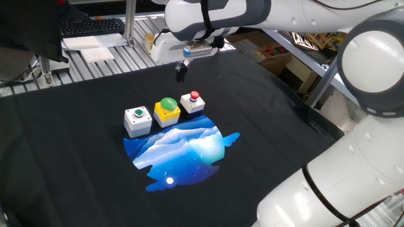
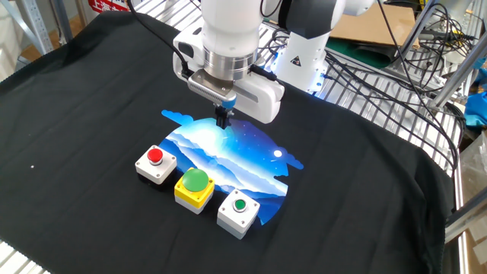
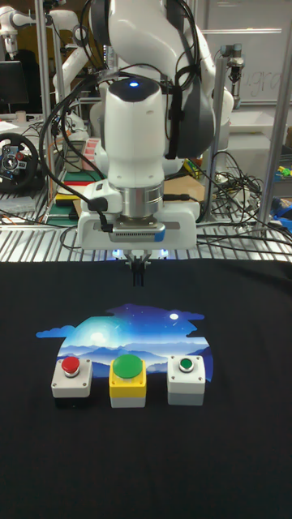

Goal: Press three buttons from left to right in sequence

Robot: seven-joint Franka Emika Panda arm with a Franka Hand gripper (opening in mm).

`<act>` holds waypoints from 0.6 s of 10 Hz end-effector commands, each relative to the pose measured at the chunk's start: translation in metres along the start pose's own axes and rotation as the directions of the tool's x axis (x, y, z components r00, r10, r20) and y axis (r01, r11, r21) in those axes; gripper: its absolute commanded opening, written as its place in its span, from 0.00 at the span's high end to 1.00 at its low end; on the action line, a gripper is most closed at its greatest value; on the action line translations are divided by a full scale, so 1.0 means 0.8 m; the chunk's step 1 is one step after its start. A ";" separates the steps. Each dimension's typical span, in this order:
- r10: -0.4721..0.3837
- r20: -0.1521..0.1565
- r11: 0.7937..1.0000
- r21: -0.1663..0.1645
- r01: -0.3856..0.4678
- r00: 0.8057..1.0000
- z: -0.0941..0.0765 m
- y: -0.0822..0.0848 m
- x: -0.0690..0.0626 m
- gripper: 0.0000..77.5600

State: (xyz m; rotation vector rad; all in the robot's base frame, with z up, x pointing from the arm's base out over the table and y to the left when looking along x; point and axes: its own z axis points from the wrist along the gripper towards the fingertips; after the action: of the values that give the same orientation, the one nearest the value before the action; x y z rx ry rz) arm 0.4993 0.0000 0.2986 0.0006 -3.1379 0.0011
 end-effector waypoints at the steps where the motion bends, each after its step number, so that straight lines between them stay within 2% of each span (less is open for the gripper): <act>1: -0.055 -0.091 0.998 -0.013 0.054 0.994 0.000 0.000 0.000 1.00; 2: -0.058 -0.092 0.998 0.018 0.060 0.994 0.000 0.000 0.000 1.00; 6: -0.043 -0.092 0.999 0.012 0.045 0.995 0.002 0.000 -0.002 1.00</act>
State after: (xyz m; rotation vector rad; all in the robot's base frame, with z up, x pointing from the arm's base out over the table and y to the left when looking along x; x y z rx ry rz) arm 0.5006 -0.0001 0.2959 0.0684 -3.0423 0.0217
